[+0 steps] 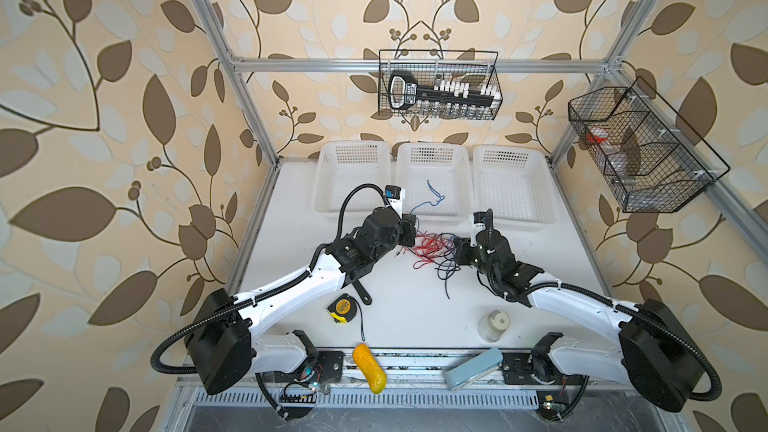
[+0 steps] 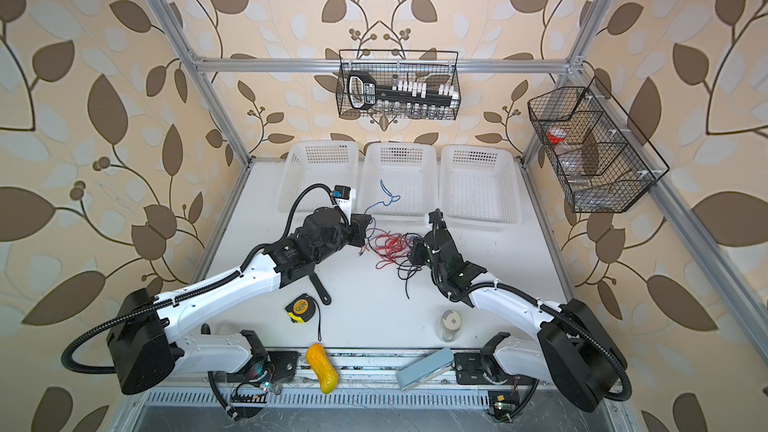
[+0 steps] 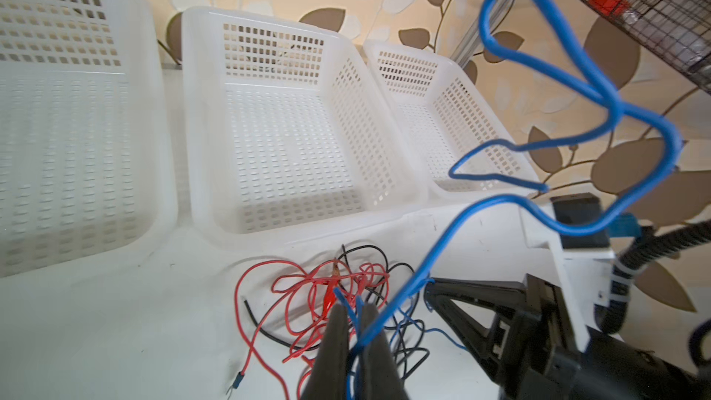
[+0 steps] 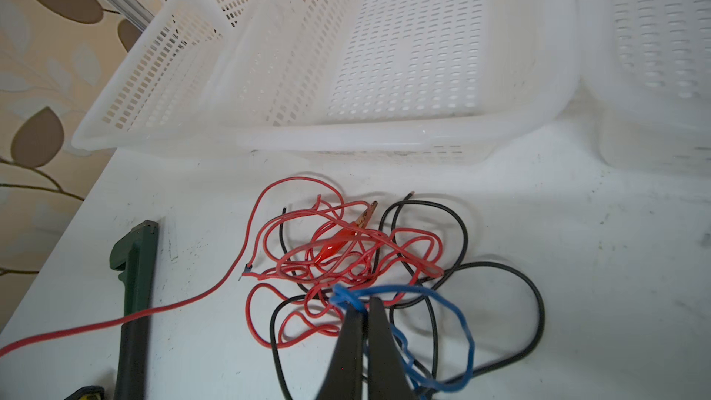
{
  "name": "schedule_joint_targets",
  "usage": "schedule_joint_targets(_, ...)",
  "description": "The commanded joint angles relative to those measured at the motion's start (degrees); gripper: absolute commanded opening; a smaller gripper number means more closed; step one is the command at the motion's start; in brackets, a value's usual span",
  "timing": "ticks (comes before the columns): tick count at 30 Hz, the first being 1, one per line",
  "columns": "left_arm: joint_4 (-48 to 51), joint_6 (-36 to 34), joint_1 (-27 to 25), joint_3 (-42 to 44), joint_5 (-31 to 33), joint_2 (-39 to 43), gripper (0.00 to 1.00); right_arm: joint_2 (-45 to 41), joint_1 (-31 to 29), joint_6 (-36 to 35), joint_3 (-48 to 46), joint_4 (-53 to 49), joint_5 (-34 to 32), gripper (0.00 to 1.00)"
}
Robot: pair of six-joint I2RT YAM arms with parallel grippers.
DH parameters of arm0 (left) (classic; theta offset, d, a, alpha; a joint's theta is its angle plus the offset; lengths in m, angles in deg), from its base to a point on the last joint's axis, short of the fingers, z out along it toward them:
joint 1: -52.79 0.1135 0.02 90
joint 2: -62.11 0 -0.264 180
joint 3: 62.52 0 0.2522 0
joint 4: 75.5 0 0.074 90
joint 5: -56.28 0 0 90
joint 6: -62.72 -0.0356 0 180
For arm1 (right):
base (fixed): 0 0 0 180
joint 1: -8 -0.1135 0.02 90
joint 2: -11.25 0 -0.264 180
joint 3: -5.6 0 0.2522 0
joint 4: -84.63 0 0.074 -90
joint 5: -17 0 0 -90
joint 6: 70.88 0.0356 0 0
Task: Untangle the cables
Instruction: 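Open the right gripper while the left gripper pulls the blue wire away, then drop the blue wire into the basket nearest the left arm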
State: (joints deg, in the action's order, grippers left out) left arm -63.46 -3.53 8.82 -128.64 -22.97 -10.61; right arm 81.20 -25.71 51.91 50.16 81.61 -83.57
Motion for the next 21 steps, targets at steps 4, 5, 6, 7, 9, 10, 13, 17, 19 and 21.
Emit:
schedule_joint_targets(4,12.0,-0.4,6.3,-6.8,9.3,1.5,0.00,-3.6,0.9,-1.1,-1.4,-0.2,1.7,0.00)
schedule_joint_targets(5,13.5,0.0,8.3,-7.6,9.3,1.2,0.00,-4.2,1.0,-1.7,-1.4,0.2,2.7,0.00)
schedule_joint_targets(6,14.9,0.2,10.4,-8.5,9.6,0.8,0.00,-4.8,0.9,-2.3,-1.4,0.4,3.6,0.00)
schedule_joint_targets(7,16.0,0.5,12.1,-9.3,10.1,0.2,0.00,-5.6,0.9,-2.7,-1.4,0.6,4.6,0.00)
schedule_joint_targets(9,17.2,0.2,15.1,-10.8,11.2,-1.1,0.00,-6.9,0.9,-3.6,-1.5,1.0,6.1,0.00)
schedule_joint_targets(10,17.4,-0.2,16.7,-11.7,11.1,-2.2,0.00,-7.5,1.0,-3.9,-1.6,1.1,6.9,0.00)
schedule_joint_targets(13,21.6,-0.1,20.5,-16.5,11.2,-7.5,0.00,-9.2,1.0,-4.5,-1.6,1.2,9.7,0.00)
schedule_joint_targets(17,22.9,-0.3,23.1,-21.2,11.9,-15.0,0.00,-12.0,0.9,-4.8,-1.9,1.5,12.7,0.00)
schedule_joint_targets(19,23.1,-0.3,24.7,-23.6,10.7,-18.6,0.00,-13.9,0.9,-5.2,-2.0,1.3,13.9,0.00)
schedule_joint_targets(21,24.4,0.1,26.0,-26.3,9.5,-22.0,0.00,-15.7,0.9,-5.4,-1.7,0.6,14.8,0.00)
